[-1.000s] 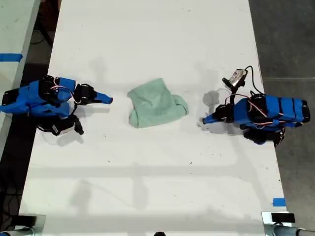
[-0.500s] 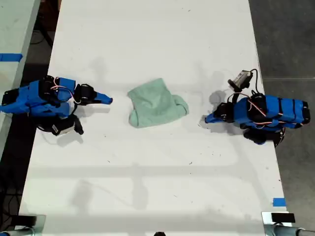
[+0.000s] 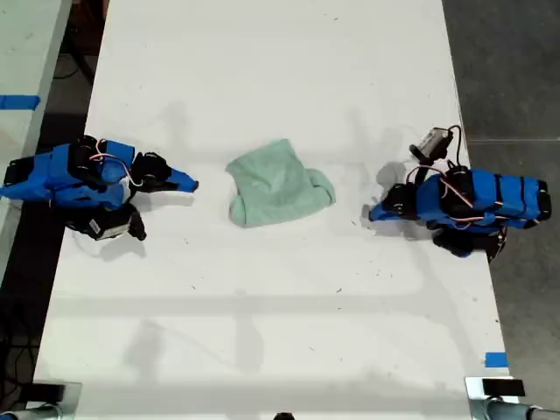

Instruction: Fold t shirt

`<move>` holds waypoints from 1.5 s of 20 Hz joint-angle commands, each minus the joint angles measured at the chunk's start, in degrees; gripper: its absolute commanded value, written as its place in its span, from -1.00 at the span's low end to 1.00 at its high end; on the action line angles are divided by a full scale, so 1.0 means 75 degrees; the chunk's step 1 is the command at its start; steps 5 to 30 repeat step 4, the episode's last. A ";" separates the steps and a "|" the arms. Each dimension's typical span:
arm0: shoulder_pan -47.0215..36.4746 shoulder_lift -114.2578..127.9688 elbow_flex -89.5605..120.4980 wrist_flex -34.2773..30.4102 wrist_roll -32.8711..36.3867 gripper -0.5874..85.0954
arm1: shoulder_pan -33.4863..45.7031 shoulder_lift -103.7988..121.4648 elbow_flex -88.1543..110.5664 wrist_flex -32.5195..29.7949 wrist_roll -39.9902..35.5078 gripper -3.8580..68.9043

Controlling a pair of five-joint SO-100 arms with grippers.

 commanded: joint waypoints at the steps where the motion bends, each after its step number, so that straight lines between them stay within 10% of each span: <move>1: 0.0586 0.0047 -0.0023 0.0000 -0.0645 -0.98 | -0.0398 0.0117 0.0352 0.0152 0.0574 -0.91; 3: 0.0023 0.0047 -0.0070 0.0223 0.0891 -0.95 | -0.1102 0.0105 0.0352 0.0141 0.0844 -0.58; 4: -0.0410 0.0035 0.0047 0.0703 0.0621 -0.90 | -0.0902 0.0070 0.0352 0.0164 -0.0586 -0.58; 30: -0.0410 0.0035 0.0047 0.0703 0.0621 -0.90 | -0.0902 0.0070 0.0352 0.0164 -0.0586 -0.58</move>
